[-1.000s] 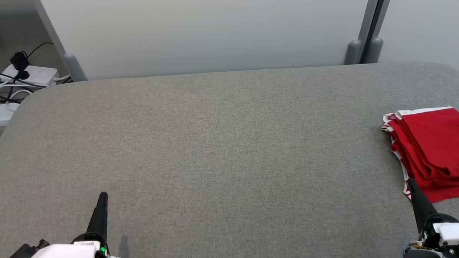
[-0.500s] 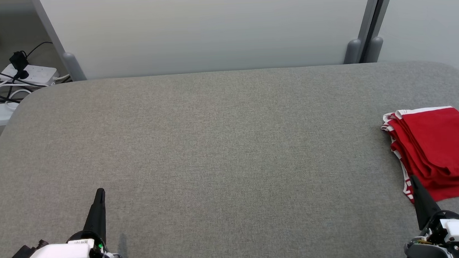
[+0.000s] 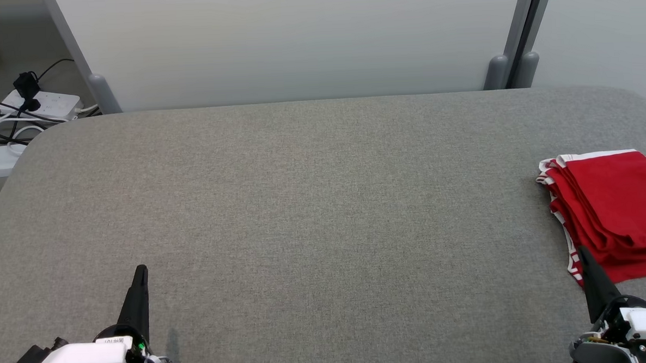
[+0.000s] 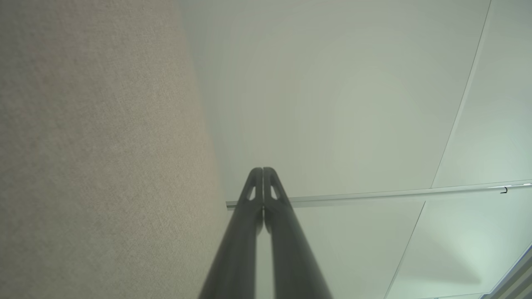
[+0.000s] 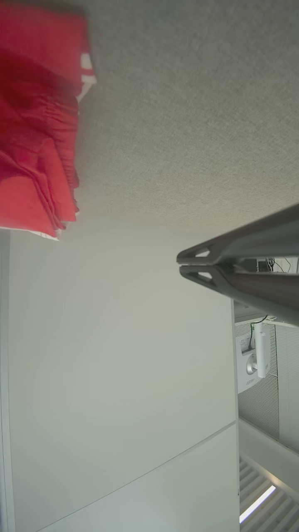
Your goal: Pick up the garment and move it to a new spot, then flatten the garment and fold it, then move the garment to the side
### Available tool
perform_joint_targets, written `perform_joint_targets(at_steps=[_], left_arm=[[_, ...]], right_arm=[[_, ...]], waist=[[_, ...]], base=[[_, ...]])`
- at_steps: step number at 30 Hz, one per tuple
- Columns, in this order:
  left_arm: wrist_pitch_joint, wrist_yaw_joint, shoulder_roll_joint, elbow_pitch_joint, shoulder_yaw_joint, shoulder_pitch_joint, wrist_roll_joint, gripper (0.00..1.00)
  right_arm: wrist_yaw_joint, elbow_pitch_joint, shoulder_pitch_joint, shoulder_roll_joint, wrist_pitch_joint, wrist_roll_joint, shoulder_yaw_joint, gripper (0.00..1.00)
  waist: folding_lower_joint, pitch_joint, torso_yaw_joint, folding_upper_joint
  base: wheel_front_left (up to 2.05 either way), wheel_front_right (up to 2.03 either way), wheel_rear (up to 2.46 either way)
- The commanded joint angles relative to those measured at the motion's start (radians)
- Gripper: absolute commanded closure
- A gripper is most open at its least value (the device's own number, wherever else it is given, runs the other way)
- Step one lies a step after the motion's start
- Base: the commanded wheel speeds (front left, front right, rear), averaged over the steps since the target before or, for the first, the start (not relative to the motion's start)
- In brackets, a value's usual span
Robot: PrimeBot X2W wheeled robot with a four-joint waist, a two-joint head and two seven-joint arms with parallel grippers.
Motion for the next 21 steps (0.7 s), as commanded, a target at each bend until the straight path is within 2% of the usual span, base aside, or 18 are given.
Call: perform_joint_targets(at_steps=[1,21], left_arm=[[0.005,-0.008,0.009,-0.022,0.033,-0.058,-0.005,1.00],[0.006,-0.008,0.008,-0.022,0.034,-0.058,-0.004,1.00]], right_arm=[[0.000,-0.026,-0.047,-0.017,0.012,0.001,0.019,1.00],[0.000,-0.026,-0.047,-0.014,0.015,-0.002,0.015,1.00]], waist=[[0.0000,0.000,0.000,0.0000],[0.0000,0.000,0.000,0.0000]], base=[[0.00,0.00,0.00],[0.00,0.00,0.00]])
